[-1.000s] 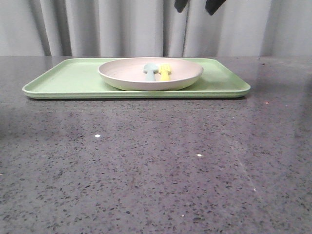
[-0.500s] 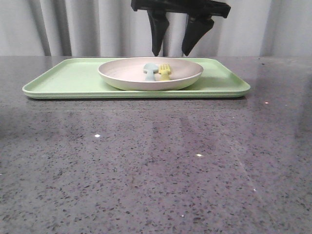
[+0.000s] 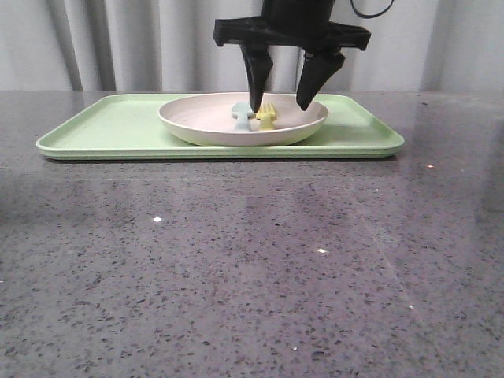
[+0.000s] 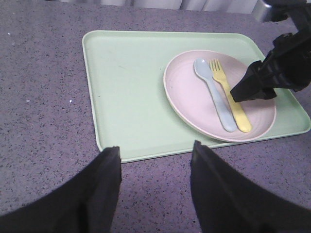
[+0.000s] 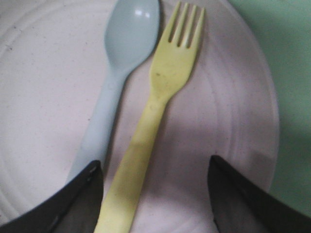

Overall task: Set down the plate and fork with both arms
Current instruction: 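Lower the right gripper onto the yellow fork and grasp it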

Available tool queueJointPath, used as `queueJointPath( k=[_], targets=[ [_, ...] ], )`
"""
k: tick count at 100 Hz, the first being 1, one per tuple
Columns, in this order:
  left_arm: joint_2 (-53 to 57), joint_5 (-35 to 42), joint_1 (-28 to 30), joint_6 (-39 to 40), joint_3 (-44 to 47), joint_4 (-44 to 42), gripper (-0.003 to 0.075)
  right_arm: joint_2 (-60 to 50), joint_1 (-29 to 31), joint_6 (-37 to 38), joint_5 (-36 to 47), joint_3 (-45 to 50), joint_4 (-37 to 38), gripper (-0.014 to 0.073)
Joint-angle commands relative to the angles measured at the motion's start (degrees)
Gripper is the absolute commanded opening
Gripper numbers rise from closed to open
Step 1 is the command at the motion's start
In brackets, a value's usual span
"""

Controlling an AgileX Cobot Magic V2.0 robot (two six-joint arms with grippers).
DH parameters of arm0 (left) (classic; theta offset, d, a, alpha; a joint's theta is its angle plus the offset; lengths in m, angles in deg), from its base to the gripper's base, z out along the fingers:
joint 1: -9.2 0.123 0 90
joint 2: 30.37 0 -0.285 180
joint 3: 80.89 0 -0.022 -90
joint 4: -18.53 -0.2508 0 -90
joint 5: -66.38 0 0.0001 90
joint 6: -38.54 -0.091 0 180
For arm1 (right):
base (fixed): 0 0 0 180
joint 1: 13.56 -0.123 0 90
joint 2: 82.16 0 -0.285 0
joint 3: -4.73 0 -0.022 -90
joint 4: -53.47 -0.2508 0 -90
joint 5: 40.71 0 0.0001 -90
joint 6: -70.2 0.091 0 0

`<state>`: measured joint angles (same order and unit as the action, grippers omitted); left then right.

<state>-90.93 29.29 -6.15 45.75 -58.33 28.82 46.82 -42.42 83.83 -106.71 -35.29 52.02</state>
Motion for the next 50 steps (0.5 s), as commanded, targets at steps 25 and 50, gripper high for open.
queueJointPath(
  k=[25,50],
  targets=[
    [0.77,3.52,0.03,0.71,-1.53,0.48,0.0336,-2.49,0.06,0.50,2.52,-1.84,0.29,0.0469],
    [0.77,3.52,0.03,0.71,-1.53,0.48,0.0336,-0.67,0.06,0.50,1.54,-1.84,-0.46,0.0469]
  ],
)
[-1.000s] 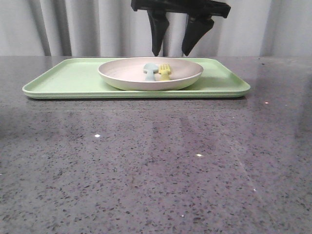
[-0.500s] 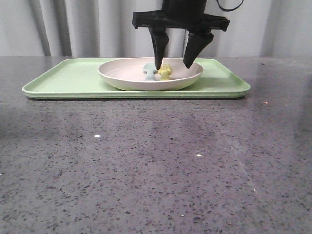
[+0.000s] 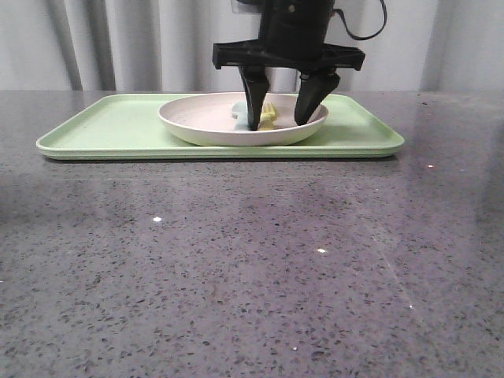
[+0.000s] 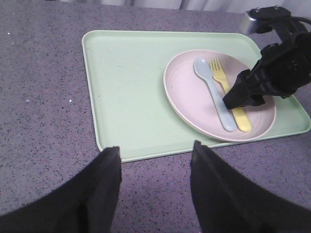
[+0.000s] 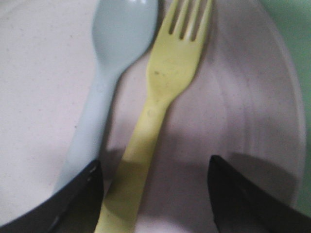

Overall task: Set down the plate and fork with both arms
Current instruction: 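Lower the right gripper onto the yellow fork and grasp it, then carry the yellow fork off the plate beside it on the tray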

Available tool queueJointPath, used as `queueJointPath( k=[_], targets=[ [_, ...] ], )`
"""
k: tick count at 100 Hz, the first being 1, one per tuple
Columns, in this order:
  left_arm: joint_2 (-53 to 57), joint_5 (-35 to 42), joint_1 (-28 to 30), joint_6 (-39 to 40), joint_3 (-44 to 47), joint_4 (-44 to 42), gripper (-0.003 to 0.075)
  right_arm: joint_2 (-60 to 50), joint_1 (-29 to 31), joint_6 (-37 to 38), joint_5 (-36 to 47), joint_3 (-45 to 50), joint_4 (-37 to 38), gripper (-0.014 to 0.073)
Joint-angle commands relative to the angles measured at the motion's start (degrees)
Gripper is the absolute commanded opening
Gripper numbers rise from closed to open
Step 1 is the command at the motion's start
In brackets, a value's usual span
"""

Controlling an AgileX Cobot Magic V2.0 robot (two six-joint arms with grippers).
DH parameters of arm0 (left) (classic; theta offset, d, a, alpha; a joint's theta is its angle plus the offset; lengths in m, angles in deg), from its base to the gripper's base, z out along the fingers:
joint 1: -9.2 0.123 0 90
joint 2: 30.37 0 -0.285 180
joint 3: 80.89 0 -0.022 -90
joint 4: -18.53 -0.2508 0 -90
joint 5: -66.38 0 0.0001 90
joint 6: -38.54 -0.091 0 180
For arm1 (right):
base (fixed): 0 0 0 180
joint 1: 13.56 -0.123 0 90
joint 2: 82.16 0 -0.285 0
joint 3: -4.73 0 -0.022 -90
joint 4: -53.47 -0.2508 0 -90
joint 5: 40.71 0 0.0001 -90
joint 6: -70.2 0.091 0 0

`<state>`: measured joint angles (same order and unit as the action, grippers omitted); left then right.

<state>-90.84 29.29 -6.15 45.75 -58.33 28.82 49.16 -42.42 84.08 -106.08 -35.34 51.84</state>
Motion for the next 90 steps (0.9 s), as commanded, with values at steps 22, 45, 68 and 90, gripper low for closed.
queueJointPath(
  k=[22,45,68,90],
  targets=[
    [0.68,3.52,0.03,0.71,-1.53,0.48,0.0336,-3.01,0.06,0.25,1.27,-1.80,-0.34,0.0409],
    [0.68,3.52,0.03,0.71,-1.53,0.48,0.0336,-3.01,0.06,0.25,1.34,-1.80,-0.34,0.0179],
    [0.68,3.52,0.03,0.71,-1.53,0.48,0.0336,-3.01,0.06,0.25,1.21,-2.20,-0.34,0.0001],
    [0.68,4.09,0.03,0.71,-1.53,0.48,0.0336,-4.68,0.06,1.57,0.70,-3.32,-0.34,-0.0006]
  ],
)
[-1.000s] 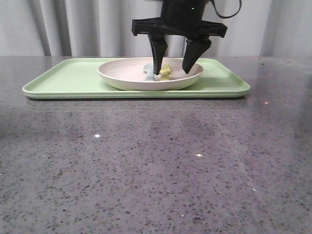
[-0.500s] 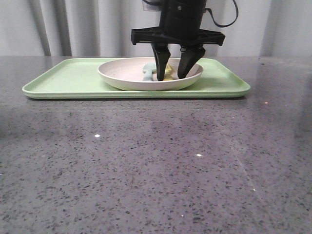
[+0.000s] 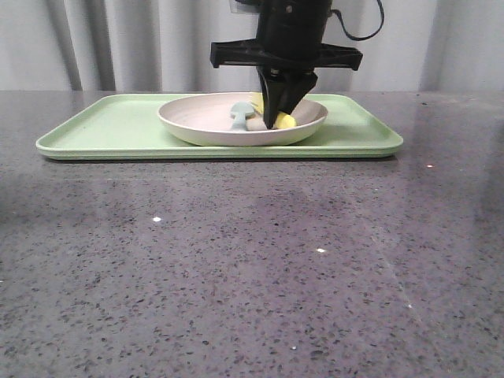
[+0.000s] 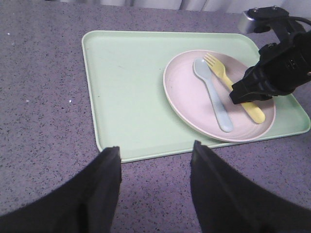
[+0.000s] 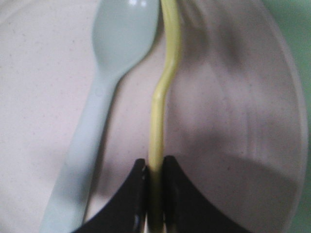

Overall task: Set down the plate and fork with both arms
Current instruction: 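Carry the yellow fork off the plate beside it on the tray, then release the fork on the tray and raise the right gripper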

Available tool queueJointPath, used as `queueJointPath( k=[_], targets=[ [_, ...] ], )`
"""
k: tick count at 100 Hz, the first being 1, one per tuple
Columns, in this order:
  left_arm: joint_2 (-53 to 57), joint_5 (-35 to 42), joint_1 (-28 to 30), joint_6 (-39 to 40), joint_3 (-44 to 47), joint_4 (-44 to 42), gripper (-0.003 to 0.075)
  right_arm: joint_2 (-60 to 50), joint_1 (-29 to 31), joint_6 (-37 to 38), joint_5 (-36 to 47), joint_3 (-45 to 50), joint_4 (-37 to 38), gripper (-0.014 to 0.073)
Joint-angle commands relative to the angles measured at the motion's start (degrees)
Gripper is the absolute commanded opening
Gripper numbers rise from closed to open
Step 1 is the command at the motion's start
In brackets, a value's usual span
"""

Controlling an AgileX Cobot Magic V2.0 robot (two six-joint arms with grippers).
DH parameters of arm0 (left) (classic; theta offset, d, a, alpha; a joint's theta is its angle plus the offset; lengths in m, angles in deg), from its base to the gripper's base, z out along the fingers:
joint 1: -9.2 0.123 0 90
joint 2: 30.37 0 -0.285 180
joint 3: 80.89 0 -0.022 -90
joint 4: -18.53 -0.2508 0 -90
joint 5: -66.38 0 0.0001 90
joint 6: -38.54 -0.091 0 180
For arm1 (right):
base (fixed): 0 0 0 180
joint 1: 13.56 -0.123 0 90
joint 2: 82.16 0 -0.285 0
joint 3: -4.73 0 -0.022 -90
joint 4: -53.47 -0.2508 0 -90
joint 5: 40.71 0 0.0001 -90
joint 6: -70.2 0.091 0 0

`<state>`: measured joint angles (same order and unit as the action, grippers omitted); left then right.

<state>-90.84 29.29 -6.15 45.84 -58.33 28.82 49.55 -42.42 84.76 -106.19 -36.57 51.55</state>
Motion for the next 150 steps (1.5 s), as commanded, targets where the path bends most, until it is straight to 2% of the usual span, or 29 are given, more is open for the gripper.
queueJointPath(
  k=[1,34,58,83,125,136,150],
  targets=[
    [0.68,4.09,0.03,0.62,-1.53,0.48,0.0336,-5.07,0.06,0.99,0.82,-2.08,-0.05,-0.0006],
    [0.68,4.18,0.03,0.62,-1.53,0.48,0.0336,-11.07,0.83,1.05,-3.49,-1.77,1.92,-0.0006],
    [0.68,4.18,0.03,0.62,-1.53,-0.05,0.0336,-13.74,6.08,0.98,-7.79,1.64,2.87,-0.0064],
    [0.68,4.18,0.03,0.62,-1.53,-0.05,0.0336,-17.75,10.11,0.49,-0.45,12.96,2.76,-0.0064],
    [0.68,4.31,0.03,0.62,-1.53,-0.05,0.0336,-14.03,10.12,-0.63,4.57,14.01,-1.59,-0.0064],
    [0.68,4.31,0.03,0.62,-1.53,0.07,0.0336,-13.55,10.24,-0.75,4.27,14.01,-1.72,-0.0018],
    [0.68,4.31,0.03,0.62,-1.53,0.16,0.0336,-13.48,10.24,-0.90,4.35,14.01,-1.97,0.0141]
  ],
)
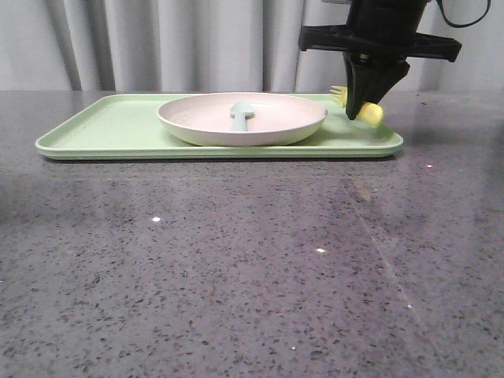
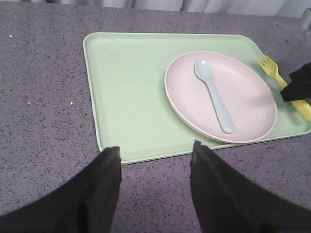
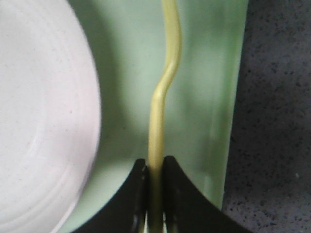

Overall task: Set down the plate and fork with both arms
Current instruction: 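Release the fork on the tray and raise the right gripper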

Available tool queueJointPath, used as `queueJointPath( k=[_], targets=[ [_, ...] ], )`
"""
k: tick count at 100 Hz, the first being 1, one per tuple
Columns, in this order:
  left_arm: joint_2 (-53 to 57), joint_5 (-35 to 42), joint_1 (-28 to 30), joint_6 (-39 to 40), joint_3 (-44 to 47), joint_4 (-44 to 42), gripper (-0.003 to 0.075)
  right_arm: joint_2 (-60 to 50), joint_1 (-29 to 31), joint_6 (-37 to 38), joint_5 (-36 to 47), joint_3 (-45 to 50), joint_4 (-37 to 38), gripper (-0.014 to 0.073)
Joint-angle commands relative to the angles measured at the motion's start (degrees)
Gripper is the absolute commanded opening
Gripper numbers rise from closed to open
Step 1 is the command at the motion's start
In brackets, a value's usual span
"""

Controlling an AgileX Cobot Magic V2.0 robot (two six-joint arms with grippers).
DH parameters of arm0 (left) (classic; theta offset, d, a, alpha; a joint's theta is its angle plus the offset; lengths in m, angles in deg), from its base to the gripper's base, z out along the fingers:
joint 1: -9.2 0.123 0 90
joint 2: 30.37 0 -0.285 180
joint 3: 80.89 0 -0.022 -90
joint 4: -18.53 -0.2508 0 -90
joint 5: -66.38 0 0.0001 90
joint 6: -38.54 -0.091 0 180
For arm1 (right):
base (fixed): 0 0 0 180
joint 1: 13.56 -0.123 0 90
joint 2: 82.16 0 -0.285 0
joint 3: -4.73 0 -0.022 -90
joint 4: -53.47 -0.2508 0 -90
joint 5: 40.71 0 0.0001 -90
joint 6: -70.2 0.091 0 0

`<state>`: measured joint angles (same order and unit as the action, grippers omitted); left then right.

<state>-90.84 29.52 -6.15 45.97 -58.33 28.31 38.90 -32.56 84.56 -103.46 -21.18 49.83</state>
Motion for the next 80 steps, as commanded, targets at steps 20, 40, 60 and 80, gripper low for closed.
queueJointPath(
  k=[20,40,60,80],
  targets=[
    [0.68,4.11,0.03,0.49,-1.53,0.67,0.0336,-2.83,0.38,-0.71,1.76,-1.38,-0.25,0.0417],
    [0.68,4.11,0.03,0.49,-1.53,0.67,0.0336,-2.90,0.51,-0.71,1.69,-1.46,-0.25,0.0458],
    [0.82,4.73,0.03,0.49,-1.53,0.67,0.0336,-3.59,1.08,-0.71,0.84,-1.97,-0.25,0.0458],
    [1.46,6.31,0.03,0.49,-1.53,0.46,0.0336,-7.41,3.12,-0.76,-1.57,-1.68,0.67,0.0458]
  ],
)
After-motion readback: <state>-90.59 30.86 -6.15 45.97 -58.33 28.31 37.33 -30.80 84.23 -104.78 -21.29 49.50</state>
